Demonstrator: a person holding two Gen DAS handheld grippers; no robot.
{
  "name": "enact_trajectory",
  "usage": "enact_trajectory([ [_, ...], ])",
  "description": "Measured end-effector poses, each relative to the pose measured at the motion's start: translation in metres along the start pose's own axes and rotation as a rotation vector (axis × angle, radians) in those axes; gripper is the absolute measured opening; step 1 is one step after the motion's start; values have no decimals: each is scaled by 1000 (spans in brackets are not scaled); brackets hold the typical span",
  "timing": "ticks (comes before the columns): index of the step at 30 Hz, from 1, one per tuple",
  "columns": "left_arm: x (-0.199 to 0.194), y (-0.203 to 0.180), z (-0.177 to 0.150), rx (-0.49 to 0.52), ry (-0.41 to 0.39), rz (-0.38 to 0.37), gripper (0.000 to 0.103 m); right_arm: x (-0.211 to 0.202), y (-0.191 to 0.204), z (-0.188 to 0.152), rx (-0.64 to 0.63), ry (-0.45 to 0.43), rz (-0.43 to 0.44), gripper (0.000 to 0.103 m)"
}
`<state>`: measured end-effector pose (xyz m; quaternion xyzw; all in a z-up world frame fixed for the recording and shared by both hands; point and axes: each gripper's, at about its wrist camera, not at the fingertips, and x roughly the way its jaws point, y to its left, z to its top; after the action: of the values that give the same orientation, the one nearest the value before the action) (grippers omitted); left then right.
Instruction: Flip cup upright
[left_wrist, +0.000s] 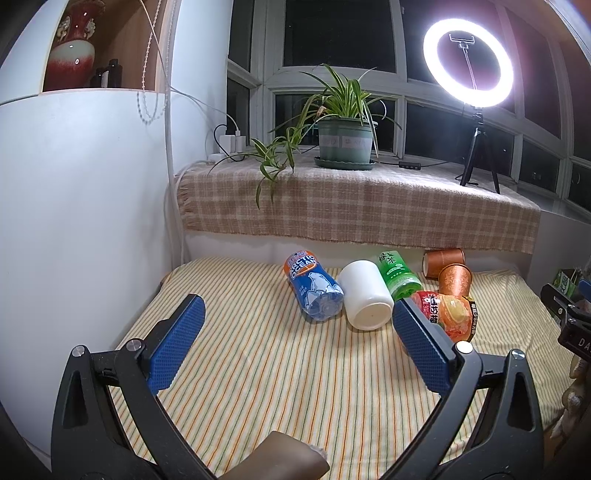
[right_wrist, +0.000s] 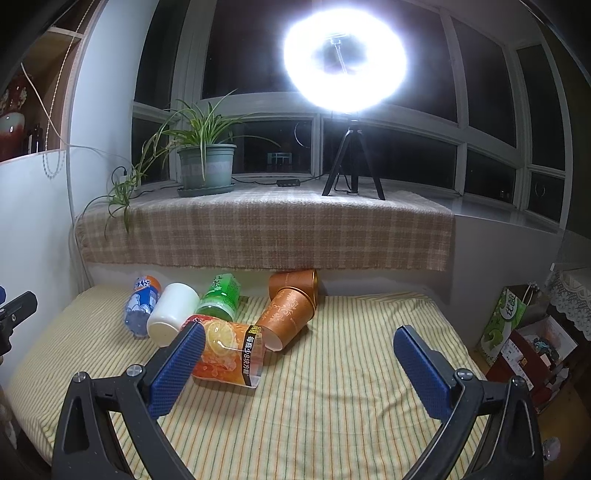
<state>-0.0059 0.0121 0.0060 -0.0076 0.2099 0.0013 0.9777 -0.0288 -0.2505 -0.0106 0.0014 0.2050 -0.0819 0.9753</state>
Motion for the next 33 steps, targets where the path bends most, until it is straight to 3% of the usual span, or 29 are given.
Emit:
enact_trajectory([
  [33, 1, 1, 0, -6, 2, 0, 103, 3, 7, 3, -8, 7, 12, 103],
])
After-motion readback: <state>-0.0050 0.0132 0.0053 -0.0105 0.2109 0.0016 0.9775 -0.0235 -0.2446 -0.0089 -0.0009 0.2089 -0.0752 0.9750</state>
